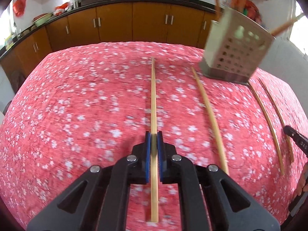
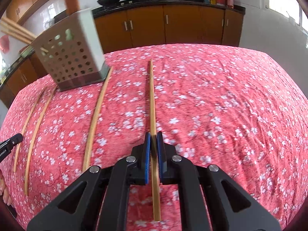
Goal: Organize utensils
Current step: 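Lower the left tool onto another chopstick and close it while the right tool grasps one, then hold the grasped chopsticks in both tools just above the cloth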
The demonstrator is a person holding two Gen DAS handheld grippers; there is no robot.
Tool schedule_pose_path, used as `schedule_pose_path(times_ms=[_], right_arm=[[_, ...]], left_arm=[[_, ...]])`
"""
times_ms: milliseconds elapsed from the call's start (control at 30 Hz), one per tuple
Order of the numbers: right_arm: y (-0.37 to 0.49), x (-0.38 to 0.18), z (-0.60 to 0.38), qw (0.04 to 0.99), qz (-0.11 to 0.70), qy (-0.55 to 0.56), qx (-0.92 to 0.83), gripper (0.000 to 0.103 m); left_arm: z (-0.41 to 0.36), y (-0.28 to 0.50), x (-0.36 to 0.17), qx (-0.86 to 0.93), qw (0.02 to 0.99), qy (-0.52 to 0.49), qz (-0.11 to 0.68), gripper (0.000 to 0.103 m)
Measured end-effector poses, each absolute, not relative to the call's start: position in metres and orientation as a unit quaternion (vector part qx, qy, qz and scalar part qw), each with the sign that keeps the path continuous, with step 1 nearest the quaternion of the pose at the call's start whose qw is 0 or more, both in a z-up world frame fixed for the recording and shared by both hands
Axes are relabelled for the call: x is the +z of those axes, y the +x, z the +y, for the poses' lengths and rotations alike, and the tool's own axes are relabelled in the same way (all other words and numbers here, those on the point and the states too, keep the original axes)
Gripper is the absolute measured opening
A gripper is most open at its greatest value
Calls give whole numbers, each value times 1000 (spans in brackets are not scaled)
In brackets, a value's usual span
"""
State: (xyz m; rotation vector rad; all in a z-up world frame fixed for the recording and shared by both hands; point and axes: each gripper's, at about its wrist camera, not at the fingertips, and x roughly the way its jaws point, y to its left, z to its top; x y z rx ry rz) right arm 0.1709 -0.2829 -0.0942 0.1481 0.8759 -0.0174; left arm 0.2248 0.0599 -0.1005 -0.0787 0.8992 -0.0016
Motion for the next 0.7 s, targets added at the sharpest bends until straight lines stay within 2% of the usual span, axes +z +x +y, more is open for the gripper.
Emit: schedule_pose_path(times_ms=[700], right_arm=[[173,-93,-276,903,426,57,-15,8]], left_arm=[[73,218,-100,-14,902,-93,422,9]])
